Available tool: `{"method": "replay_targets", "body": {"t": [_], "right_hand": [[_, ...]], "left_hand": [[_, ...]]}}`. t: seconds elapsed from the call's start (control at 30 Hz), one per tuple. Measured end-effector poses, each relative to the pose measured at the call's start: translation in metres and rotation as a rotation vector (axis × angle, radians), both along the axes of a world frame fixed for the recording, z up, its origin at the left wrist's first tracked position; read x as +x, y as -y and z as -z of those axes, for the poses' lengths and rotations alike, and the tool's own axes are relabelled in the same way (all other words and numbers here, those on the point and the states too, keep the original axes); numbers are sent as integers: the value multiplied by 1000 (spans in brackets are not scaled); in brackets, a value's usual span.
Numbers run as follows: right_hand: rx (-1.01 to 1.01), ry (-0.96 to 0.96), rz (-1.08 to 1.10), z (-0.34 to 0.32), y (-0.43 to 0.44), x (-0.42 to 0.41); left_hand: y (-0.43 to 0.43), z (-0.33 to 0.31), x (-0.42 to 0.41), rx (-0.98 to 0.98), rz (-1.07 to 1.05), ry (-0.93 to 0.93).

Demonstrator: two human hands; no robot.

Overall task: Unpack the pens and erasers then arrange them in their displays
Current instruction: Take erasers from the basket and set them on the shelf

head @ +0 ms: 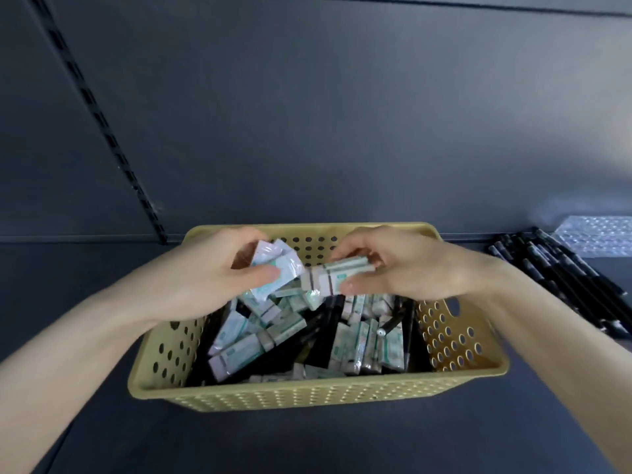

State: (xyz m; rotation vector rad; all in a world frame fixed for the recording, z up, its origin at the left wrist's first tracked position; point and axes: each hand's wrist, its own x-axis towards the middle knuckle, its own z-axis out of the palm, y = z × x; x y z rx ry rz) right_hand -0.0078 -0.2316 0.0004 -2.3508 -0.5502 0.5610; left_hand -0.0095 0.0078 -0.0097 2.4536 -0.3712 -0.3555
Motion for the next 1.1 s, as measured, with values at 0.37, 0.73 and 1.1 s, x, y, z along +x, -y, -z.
{"method": "replay_targets", "body": {"t": [0.37, 0.73, 1.1], "right_hand": [[649, 94, 466, -7, 61, -83], [799, 203, 817, 32, 247, -231], [849, 248, 1228, 70, 432, -299]], "left_hand": [[111, -17, -61, -905, -119, -29], [368, 28, -190, -1104, -17, -44], [575, 59, -231, -1065, 29, -317]]}}
